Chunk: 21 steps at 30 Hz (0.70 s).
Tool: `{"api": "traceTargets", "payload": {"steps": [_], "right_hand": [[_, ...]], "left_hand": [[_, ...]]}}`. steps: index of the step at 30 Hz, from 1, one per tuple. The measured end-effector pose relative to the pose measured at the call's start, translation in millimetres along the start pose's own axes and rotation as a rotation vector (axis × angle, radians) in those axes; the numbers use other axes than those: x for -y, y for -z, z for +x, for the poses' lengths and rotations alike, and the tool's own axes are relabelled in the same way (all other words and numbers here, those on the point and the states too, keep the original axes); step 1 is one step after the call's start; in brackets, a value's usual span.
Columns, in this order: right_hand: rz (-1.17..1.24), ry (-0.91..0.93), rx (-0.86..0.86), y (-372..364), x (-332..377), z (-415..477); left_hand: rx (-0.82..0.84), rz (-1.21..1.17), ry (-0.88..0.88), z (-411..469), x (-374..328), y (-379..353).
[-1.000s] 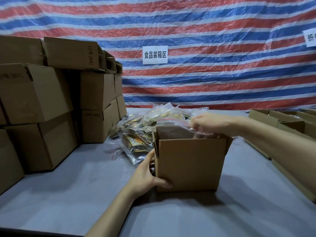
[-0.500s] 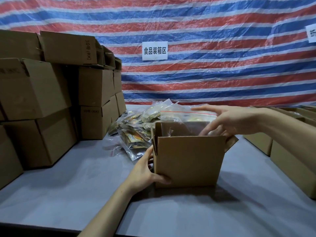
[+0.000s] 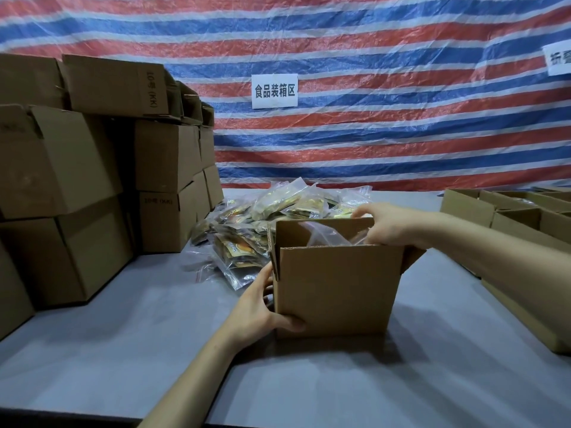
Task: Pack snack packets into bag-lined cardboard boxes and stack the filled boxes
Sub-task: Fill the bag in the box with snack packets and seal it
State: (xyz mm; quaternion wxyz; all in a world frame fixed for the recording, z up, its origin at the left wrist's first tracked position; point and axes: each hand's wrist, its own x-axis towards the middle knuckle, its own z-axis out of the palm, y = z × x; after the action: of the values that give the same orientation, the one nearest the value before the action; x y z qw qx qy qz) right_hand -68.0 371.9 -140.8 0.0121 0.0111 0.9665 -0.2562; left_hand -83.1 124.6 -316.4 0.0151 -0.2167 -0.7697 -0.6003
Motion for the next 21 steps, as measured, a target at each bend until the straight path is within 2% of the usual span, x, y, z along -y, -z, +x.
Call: {"api": "traceTargets", "payload": {"steps": [5, 9, 11, 12, 14, 16, 18, 21], "right_hand": [[-0.138, 0.031, -0.123, 2, 3, -2], [-0.375, 0.140, -0.468, 0, 10, -14], [-0.420, 0.288, -0.640, -1, 14, -19], [-0.377, 0.373, -0.659, -1, 16, -21], [-0.210, 0.450, -0.488, 0, 22, -23], [-0.104, 0.398, -0.186, 0, 27, -23], [-0.172, 0.329, 0.037, -4, 28, -20], [-0.204, 0.232, 0.237, -11, 29, -15]], "left_hand": [[0.002, 0.012, -0.009, 1, 1, 0], [-0.008, 0.021, -0.017, 2, 1, 0], [-0.007, 0.020, -0.017, 2, 2, 0], [-0.008, 0.021, -0.016, 2, 2, 0], [-0.013, 0.025, -0.018, 2, 1, 0], [-0.013, 0.027, -0.020, 2, 1, 0], [-0.013, 0.033, -0.021, 2, 1, 0], [-0.014, 0.034, -0.019, 2, 2, 0]]}}
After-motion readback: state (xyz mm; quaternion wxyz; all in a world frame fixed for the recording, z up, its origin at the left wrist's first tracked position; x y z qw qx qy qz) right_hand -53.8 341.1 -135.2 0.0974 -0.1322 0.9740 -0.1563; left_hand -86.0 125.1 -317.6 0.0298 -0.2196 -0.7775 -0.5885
